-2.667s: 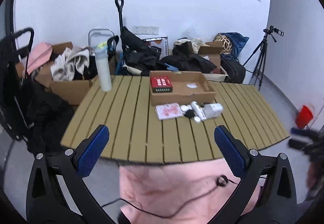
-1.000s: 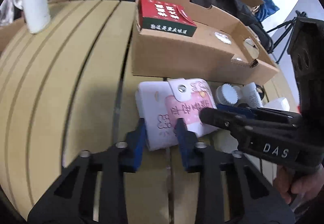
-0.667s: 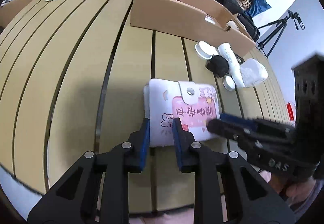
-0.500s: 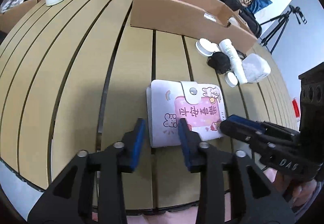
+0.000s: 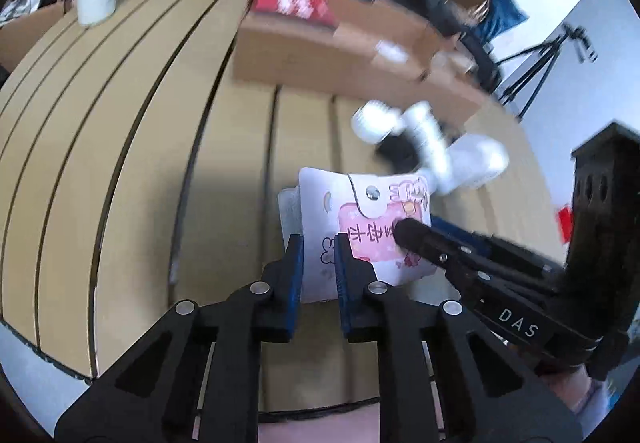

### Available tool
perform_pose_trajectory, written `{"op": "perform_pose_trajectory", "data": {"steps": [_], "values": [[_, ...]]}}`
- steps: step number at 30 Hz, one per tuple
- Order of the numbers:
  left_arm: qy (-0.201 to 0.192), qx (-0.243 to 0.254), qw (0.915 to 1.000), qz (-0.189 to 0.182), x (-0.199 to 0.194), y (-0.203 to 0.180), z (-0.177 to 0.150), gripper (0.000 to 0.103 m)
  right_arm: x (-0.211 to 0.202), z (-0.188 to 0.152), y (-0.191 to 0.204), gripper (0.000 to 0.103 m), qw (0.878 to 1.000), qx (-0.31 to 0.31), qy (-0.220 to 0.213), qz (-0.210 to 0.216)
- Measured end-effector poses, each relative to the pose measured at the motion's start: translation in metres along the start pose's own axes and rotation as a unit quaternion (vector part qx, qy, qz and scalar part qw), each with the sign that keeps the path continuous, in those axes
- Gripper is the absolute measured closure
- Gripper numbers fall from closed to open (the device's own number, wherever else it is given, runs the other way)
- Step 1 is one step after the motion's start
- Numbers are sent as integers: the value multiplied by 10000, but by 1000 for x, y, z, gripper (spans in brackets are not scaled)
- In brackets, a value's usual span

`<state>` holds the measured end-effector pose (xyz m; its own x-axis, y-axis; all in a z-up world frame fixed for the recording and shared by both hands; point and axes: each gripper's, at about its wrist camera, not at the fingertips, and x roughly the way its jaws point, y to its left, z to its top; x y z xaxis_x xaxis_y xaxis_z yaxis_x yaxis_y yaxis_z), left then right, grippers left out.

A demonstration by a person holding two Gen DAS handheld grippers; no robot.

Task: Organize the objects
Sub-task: 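Place the card pack in the tray beside the red box, open left tool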

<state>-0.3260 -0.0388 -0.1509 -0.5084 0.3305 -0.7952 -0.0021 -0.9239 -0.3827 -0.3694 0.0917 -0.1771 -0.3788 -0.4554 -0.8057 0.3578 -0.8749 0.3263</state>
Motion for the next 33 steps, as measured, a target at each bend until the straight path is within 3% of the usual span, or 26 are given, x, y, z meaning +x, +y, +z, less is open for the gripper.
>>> {"op": "perform_pose_trajectory", "data": {"steps": [3,8,13,16,19,22,24,25,26,27,28,30,32,33], "values": [[-154,212,9992,-314,-7,-25,45,91,-32,30,-11,72,9994,175,-307,31],[-83,389,9980,-493,24,-56,167,91,-55,136,-41,72,9985,271,-459,-132],[324,20,9986,-428,95,-45,243,91,-1,232,-87,72,9983,497,-153,-274],[527,-47,9986,-48,148,-30,273,90,40,260,-108,72,9978,520,-45,-417],[483,-110,9980,389,180,-15,278,78,91,278,-119,71,9977,481,207,-438],[270,-101,9995,85,185,-4,272,70,126,283,-127,71,9942,409,700,-707],[206,-49,9998,-59,181,-2,270,63,120,288,-133,70,9959,533,537,-500],[226,8,9997,-40,181,-3,270,63,114,290,-133,62,9962,427,383,-658],[258,95,9996,25,181,-5,270,63,110,290,-134,44,9954,398,273,-827],[247,162,9996,47,180,-8,269,63,107,288,-137,34,9943,454,220,-937],[238,261,9993,135,179,-11,269,63,104,287,-139,33,9958,518,194,-733],[103,604,9965,561,171,-22,265,55,100,282,-137,32,9957,567,247,-694],[-182,960,9867,1299,153,-33,258,49,91,272,-128,28,9956,561,235,-707],[-323,1168,9818,1465,138,-38,252,45,83,266,-123,25,9962,559,181,-649]]}}
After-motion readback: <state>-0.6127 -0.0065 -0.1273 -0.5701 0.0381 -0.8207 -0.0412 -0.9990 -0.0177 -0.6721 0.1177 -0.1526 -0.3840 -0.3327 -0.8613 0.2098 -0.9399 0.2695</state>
